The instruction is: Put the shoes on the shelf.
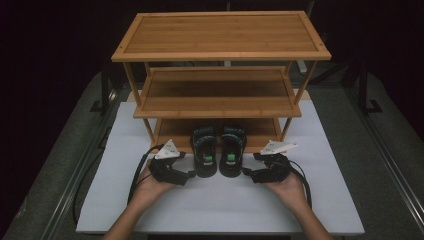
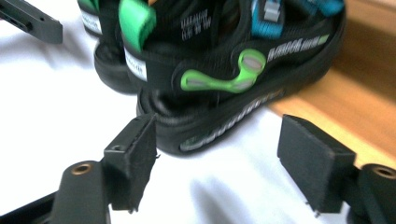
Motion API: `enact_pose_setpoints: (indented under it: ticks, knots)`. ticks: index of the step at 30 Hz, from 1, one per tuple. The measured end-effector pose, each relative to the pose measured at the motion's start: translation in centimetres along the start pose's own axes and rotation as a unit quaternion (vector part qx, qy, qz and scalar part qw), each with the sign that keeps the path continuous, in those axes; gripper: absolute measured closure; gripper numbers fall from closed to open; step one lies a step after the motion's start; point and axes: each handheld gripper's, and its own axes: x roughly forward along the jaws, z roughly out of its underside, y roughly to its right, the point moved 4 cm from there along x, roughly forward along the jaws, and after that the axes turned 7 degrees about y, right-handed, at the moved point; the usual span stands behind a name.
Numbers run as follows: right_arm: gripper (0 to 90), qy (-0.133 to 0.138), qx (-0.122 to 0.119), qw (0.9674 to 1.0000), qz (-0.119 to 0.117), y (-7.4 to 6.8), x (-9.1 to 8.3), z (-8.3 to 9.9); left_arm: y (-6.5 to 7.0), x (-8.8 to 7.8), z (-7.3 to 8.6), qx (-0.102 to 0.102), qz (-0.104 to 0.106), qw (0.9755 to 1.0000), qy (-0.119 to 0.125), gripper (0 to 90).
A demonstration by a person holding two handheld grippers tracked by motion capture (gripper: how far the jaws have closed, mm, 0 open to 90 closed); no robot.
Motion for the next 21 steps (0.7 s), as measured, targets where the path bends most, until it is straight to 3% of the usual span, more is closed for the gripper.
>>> enact_pose_setpoints:
  ticks: [5, 12, 21]
  knots:
    - [24.2, -0.022, -0.014, 0.9997, 0.004, -0.4, 1.3, 0.8, 0.3, 1.4, 0.6, 0.012, -0.004, 0.9997, -0.022, 16.8]
    - [20.6, -0.028, -0.017, 0.9994, 0.002, -0.7, 2.4, 1.0, 0.4, 2.8, 1.0, 0.029, -0.006, 0.9987, -0.042, 14.1]
    - [17.1, -0.025, -0.023, 0.9994, -0.008, -1.3, 4.0, 0.5, 0.3, 3.6, 0.7, 0.031, -0.013, 0.9988, -0.035, 8.5]
